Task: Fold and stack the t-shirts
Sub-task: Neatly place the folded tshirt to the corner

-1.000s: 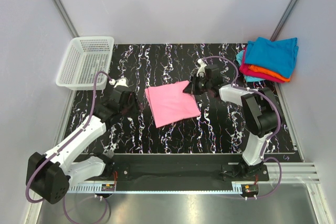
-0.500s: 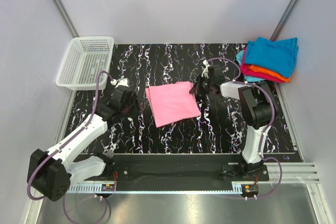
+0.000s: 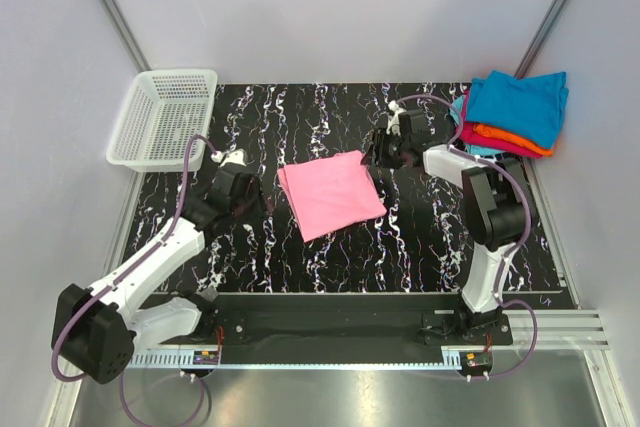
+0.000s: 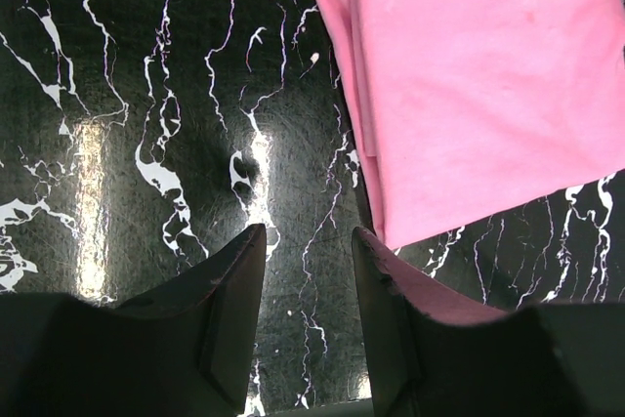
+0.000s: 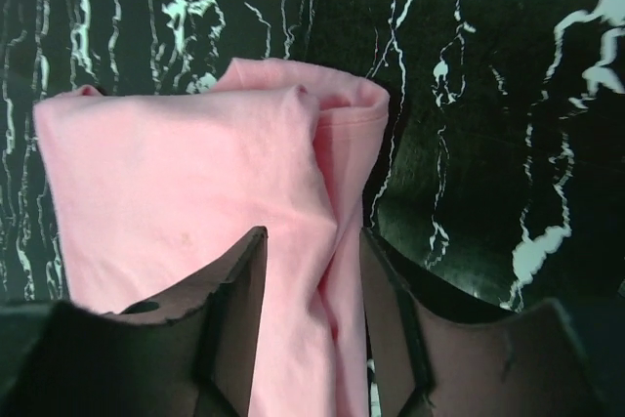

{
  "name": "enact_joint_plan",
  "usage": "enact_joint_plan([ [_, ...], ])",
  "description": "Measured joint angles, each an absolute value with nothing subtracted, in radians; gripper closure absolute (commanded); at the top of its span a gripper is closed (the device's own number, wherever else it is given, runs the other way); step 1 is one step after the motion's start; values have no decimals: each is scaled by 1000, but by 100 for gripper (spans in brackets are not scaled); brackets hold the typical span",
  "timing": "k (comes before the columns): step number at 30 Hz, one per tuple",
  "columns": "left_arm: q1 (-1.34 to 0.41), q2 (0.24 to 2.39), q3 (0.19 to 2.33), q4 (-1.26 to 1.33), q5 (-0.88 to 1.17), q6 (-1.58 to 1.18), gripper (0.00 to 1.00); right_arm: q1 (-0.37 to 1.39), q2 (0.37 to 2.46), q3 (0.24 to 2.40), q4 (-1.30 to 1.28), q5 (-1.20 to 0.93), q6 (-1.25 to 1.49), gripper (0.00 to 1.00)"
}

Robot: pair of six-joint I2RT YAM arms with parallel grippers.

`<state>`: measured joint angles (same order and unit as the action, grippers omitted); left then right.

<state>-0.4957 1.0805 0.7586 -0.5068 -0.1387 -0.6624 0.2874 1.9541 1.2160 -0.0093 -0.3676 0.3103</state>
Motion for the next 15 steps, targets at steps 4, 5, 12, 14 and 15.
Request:
enact_joint_plan([
  [4,-496,1065,756,-506,-139,-663,55,285,1864,1216,-57,-311,296,48],
  [5,-496,1061,752,-505,-139,-663,55,285,1845,1219,-68,-299,290,48],
  [12,-496,1053,742,-507,-139,-663,54,282,1840,1239,-150,-306,265,51],
  [14,-496,1052,742,-508,-139,-663,54,281,1851,1232,-158,-317,263,50],
  [15,-496,1051,742,-508,-139,-663,54,280,1855,1222,-160,-325,262,49],
])
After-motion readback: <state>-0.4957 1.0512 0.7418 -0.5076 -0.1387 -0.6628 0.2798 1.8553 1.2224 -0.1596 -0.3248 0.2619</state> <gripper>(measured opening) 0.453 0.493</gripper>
